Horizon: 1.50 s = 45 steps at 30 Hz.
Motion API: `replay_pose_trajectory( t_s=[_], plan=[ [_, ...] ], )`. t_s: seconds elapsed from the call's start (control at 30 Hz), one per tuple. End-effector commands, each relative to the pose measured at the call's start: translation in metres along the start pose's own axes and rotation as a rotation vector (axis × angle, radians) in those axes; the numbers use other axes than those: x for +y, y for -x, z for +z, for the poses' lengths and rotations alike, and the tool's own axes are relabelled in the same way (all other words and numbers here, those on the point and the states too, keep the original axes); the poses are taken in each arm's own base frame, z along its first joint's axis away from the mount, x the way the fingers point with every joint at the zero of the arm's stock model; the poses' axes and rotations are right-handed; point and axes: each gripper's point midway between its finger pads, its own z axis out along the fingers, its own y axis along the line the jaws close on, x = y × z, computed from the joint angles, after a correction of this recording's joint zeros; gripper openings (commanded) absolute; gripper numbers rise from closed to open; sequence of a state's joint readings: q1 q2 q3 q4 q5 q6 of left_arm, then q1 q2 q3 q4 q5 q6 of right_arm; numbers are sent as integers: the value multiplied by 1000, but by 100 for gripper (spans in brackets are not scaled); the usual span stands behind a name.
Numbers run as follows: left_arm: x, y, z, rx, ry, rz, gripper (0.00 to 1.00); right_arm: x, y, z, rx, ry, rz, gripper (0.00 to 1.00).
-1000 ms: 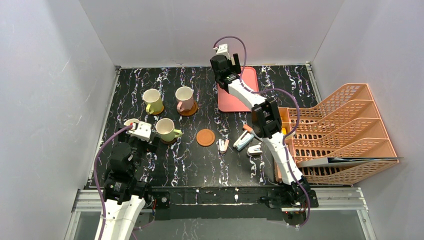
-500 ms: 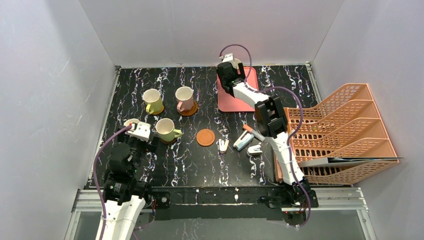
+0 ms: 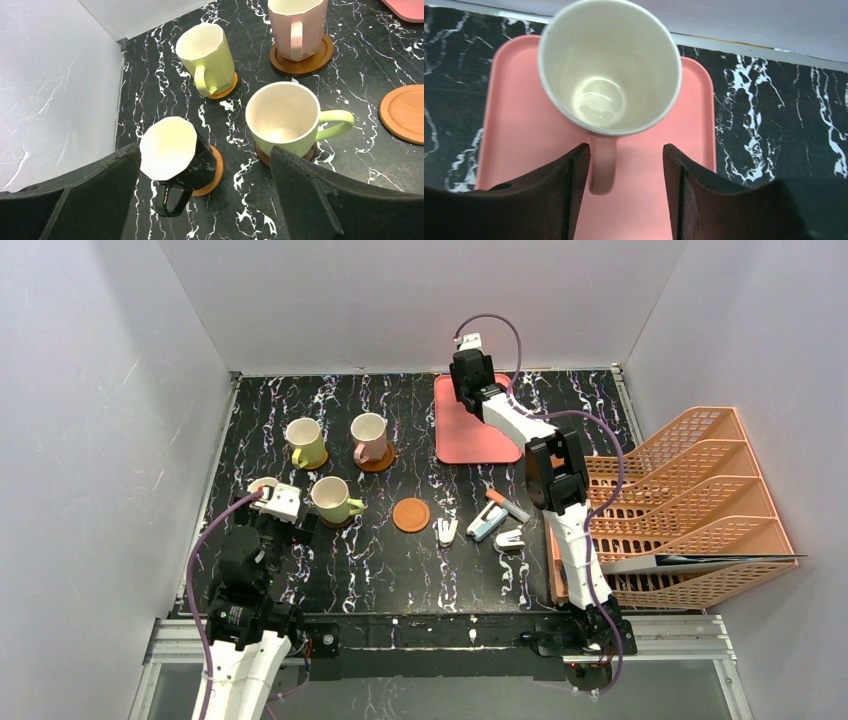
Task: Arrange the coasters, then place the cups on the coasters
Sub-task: Pick up the cup from the tray.
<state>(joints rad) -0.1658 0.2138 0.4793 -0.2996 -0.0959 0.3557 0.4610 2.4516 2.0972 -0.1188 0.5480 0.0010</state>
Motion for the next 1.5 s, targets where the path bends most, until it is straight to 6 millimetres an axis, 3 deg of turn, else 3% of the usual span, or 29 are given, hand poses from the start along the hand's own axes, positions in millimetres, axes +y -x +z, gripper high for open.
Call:
replay_pose_trajectory(
  t_s=[0.0,0.23,0.47,0.6,1.1,1.47],
  plan=[
    [1,0,-1,-2,8,-6,98,11,30,-7,-37,82,23,62],
    [1,-1,0,0,4,-6,98,6,47,-10,-70,89,37,55],
    [1,-1,0,-1,5,-6,98,11,35,-1,-36,96,23,53],
    [1,-1,0,-2,4,-6,98,11,32,1,-30,95,21,45],
    [0,-1,0,-2,2,-6,98,8,30,3,-26,81,20,43],
    [0,-1,0,-2,1,-7,98,5,31,5,-36,77,-42,10]
  ],
)
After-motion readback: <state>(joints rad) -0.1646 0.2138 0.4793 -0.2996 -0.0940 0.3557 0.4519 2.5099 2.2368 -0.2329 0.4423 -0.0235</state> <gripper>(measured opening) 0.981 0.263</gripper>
